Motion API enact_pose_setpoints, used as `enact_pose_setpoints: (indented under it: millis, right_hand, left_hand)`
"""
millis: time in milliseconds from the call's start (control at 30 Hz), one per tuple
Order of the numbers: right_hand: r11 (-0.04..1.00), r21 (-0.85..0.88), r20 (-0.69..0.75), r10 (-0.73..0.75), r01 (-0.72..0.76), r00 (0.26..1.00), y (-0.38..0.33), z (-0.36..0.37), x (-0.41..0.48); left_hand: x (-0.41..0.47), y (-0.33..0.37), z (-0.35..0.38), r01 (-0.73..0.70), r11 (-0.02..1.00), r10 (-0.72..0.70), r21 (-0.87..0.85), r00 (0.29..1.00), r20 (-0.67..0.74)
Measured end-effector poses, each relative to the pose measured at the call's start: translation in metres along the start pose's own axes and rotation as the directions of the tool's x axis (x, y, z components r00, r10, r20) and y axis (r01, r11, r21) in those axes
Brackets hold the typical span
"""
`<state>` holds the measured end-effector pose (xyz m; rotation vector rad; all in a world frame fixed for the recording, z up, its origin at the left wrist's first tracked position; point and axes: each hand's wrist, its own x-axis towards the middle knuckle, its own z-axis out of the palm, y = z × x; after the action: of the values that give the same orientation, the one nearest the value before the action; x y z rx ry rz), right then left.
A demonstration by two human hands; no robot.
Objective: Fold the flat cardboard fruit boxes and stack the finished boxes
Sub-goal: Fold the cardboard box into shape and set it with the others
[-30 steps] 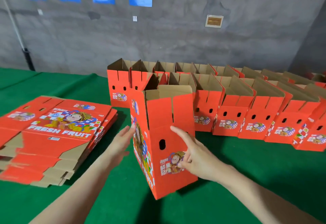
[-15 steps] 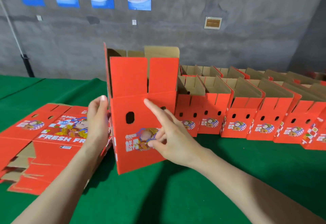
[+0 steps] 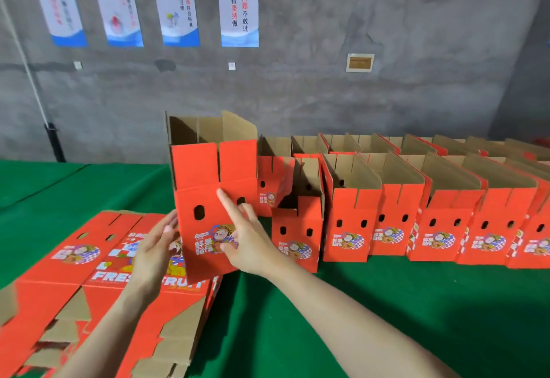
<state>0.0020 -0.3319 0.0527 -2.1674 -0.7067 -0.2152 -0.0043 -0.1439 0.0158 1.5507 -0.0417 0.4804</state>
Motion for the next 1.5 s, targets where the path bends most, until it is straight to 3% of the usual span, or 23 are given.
enact_pose_setpoints:
  millis: [100, 200, 333, 433, 533, 600, 700, 800, 867, 967, 1167, 1267, 1367, 1433, 1500]
  right_hand:
    - [0.999, 0.007, -0.024, 0.051, -0.051, 0.998, 0.014, 0.015, 0.025]
    - [0.996, -0.002, -0.072, 0.092, -0.092, 0.993, 0.031, 0.026, 0.049]
    - [0.985, -0.004, -0.173, 0.167, -0.17, 0.971, 0.061, 0.028, 0.07]
    - [0.962, -0.101, -0.209, 0.227, -0.252, 0.951, 0.091, 0.022, 0.073]
    - [0.892, -0.256, -0.263, 0.306, -0.372, 0.915, 0.111, 0.021, 0.077]
    - [0.824, -0.381, -0.319, 0.308, -0.419, 0.896, 0.116, 0.022, 0.083]
    - [0.756, -0.525, -0.278, 0.282, -0.391, 0.919, 0.123, 0.028, 0.087]
    - [0.702, -0.606, -0.243, 0.286, -0.375, 0.927, 0.133, 0.036, 0.081]
    - [0.672, -0.643, -0.233, 0.286, -0.368, 0.93, 0.138, 0.04, 0.077]
    - [0.627, -0.695, -0.23, 0.269, -0.351, 0.935, 0.143, 0.041, 0.076]
    - [0.536, -0.785, -0.148, 0.328, -0.312, 0.933, 0.154, 0.047, 0.078]
    - [0.527, -0.808, -0.045, 0.391, -0.264, 0.919, 0.161, 0.051, 0.074]
    - [0.534, -0.804, 0.074, 0.525, -0.261, 0.848, 0.168, 0.059, 0.065]
    - [0.526, -0.8, 0.088, 0.578, -0.289, 0.811, 0.172, 0.065, 0.06]
    - [0.557, -0.773, 0.066, 0.547, -0.305, 0.834, 0.171, 0.066, 0.057]
  left_hand:
    - [0.031, -0.025, -0.014, -0.044, 0.988, 0.024, 0.148, 0.991, 0.131]
    - [0.058, -0.048, -0.016, -0.055, 0.932, -0.042, 0.358, 0.966, 0.256]
    - [0.088, -0.079, -0.013, -0.192, 0.69, -0.118, 0.697, 0.921, 0.371]
    - [0.103, -0.103, -0.008, -0.27, 0.386, -0.333, 0.882, 0.851, 0.405]
    - [0.102, -0.129, 0.002, -0.288, 0.217, -0.503, 0.933, 0.786, 0.36]
    - [0.093, -0.146, 0.014, -0.338, 0.13, -0.487, 0.932, 0.797, 0.356]
    - [0.082, -0.16, 0.035, -0.484, 0.022, -0.43, 0.875, 0.785, 0.446]
    - [0.08, -0.165, 0.051, -0.624, -0.027, -0.516, 0.781, 0.678, 0.524]
    - [0.077, -0.167, 0.057, -0.642, -0.088, -0.591, 0.761, 0.649, 0.479]
    - [0.07, -0.173, 0.061, -0.602, -0.16, -0.634, 0.782, 0.67, 0.386]
    - [0.065, -0.181, 0.062, -0.496, -0.152, -0.56, 0.855, 0.756, 0.339]
    - [0.067, -0.182, 0.055, -0.498, -0.164, -0.569, 0.851, 0.753, 0.331]
    - [0.069, -0.179, 0.049, -0.5, -0.141, -0.584, 0.855, 0.739, 0.336]
    - [0.07, -0.179, 0.047, -0.493, -0.124, -0.584, 0.861, 0.738, 0.338]
    - [0.07, -0.178, 0.046, -0.467, -0.091, -0.576, 0.88, 0.745, 0.336]
